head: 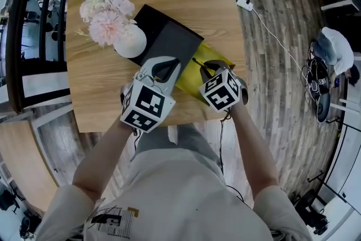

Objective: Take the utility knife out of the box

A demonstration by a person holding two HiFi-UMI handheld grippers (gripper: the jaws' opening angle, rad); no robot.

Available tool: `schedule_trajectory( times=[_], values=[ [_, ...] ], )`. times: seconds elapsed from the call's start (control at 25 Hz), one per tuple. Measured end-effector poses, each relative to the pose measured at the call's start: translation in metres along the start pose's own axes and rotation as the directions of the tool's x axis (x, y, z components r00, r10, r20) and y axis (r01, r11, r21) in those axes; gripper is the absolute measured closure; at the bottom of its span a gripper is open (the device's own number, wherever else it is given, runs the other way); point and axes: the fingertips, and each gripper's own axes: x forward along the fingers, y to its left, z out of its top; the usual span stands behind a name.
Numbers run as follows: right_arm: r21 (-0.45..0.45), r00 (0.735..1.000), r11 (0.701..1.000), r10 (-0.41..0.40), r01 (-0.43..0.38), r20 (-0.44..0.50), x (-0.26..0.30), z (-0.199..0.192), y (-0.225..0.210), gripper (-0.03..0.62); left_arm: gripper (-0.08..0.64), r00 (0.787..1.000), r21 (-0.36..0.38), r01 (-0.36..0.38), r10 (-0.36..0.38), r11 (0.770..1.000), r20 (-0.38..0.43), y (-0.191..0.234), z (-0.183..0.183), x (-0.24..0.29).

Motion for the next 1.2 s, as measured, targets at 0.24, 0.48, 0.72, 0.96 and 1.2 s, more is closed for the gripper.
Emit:
schedule_trajectory(
  times=[0.24,0.48,0.72,0.96,1.2],
  values=[
    [0.097,0.984,0.991,-0.108,0.095,0.141,-0.077,0.027,-0.019,0.541,0.558,0.997,0.025,-0.023,0.022,0.999,0.071,-0.008,0.039,-0.025],
    [0.152,0.921,0.974,-0.21,0.168,0.329,-0.159,0.073,-0.026,0.541,0.558,0.983,0.094,-0.055,0.037,0.994,0.179,-0.011,0.09,-0.06],
    [0.197,0.827,0.962,-0.266,0.191,0.496,-0.249,0.102,-0.025,0.541,0.558,0.948,0.146,-0.097,0.047,0.985,0.315,-0.028,0.151,-0.106],
    [0.206,0.692,0.927,-0.371,0.313,0.619,-0.34,0.123,-0.03,0.541,0.558,0.893,0.224,-0.152,0.037,0.963,0.449,-0.047,0.212,-0.152],
    [0.285,0.574,0.884,-0.459,0.371,0.678,-0.414,0.126,-0.028,0.541,0.558,0.815,0.259,-0.22,0.032,0.941,0.578,-0.063,0.256,-0.2]
  ],
)
